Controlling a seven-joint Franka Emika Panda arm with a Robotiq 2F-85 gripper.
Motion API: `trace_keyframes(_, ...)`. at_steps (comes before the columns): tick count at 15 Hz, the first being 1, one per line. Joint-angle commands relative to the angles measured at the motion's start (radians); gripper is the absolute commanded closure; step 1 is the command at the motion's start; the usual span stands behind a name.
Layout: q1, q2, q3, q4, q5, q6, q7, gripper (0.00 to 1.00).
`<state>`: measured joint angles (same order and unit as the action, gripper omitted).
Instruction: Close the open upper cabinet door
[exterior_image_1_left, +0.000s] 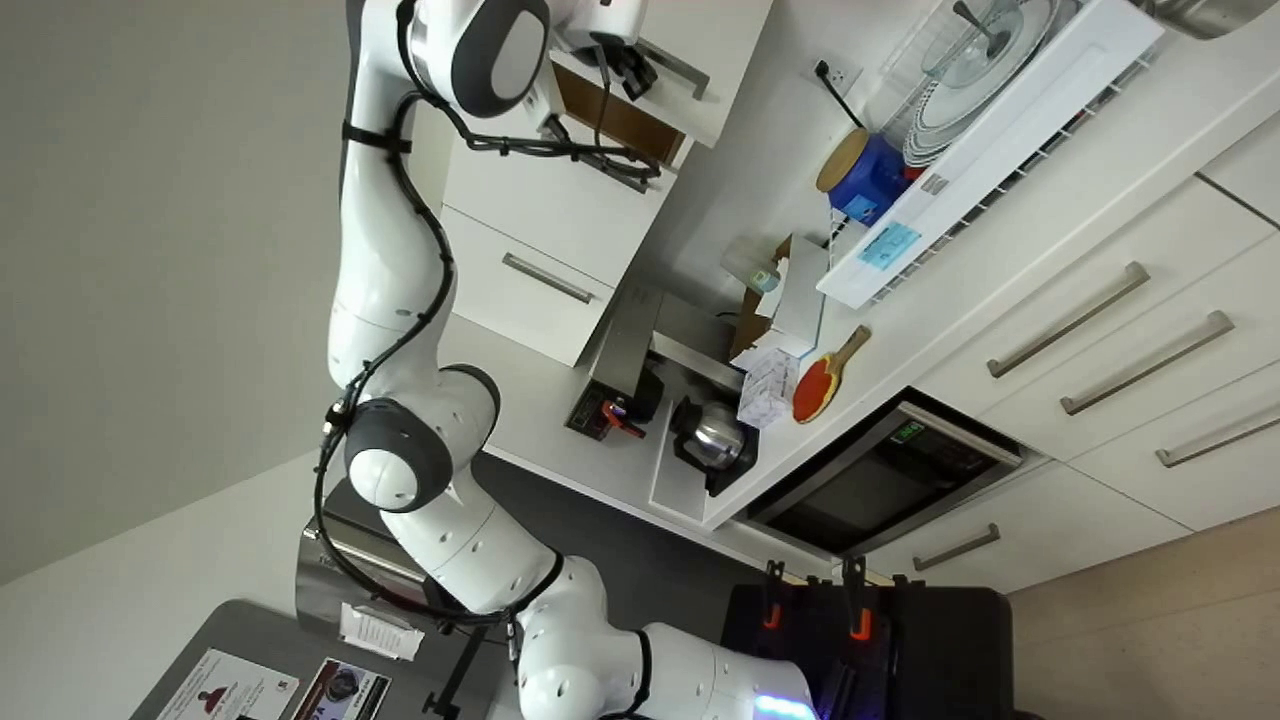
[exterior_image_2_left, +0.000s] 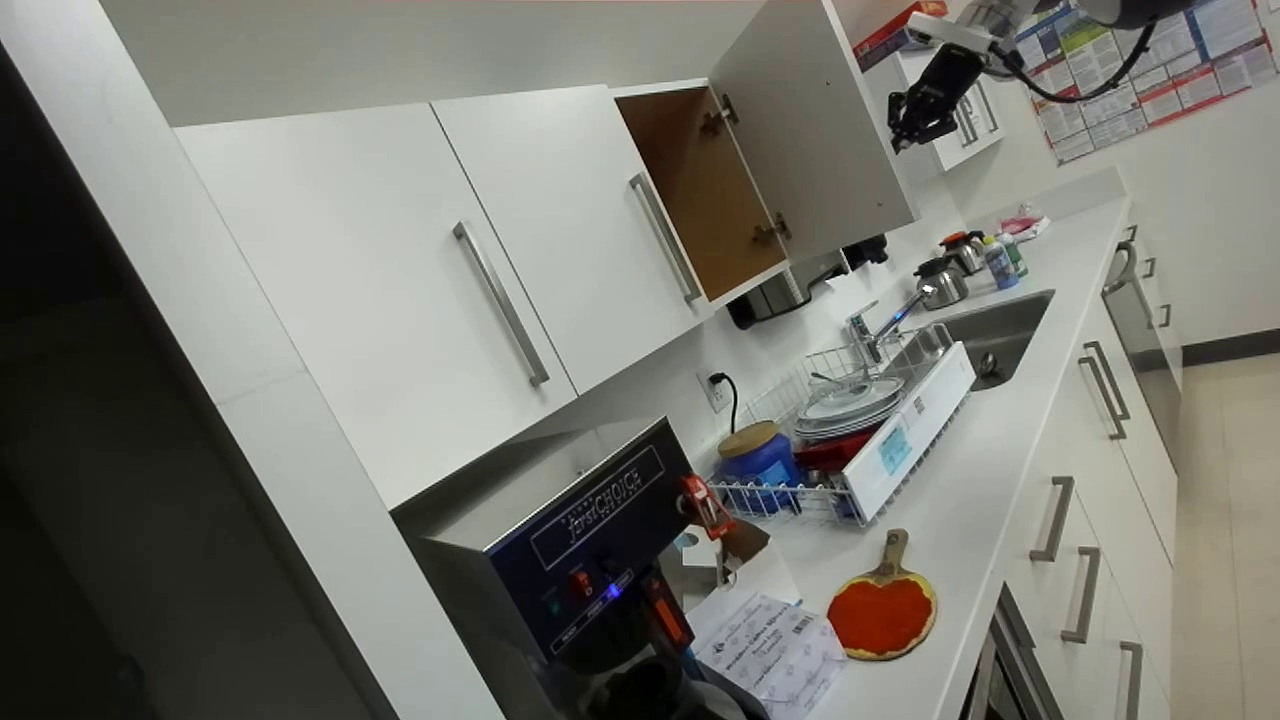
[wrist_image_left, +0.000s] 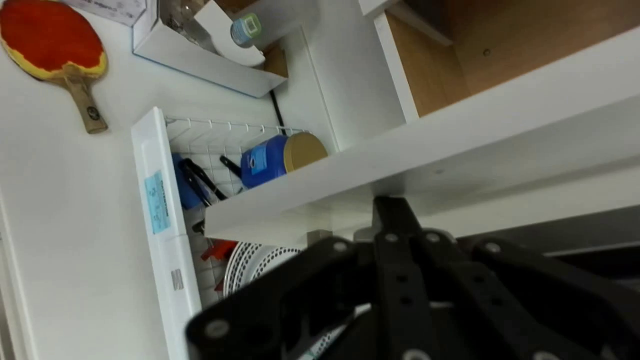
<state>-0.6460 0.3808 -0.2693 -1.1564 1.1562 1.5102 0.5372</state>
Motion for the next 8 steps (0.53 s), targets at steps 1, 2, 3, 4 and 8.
trace_keyframes(1, 0.045, -0.072, 0.018, -0.061, -0.040, -0.065, -0.005, 1.00)
trace_keyframes(2, 0.060, -0.085, 0.020, -0.073, -0.050, -0.076, -0.009, 1.00)
trace_keyframes(3, 0.076, -0.102, 0.023, -0.091, -0.061, -0.077, -0.017, 1.00)
trace_keyframes(4, 0.098, -0.122, 0.027, -0.112, -0.080, -0.060, -0.029, 1.00)
trace_keyframes(8, 0.180, -0.206, 0.045, -0.216, -0.104, 0.056, -0.119, 1.00)
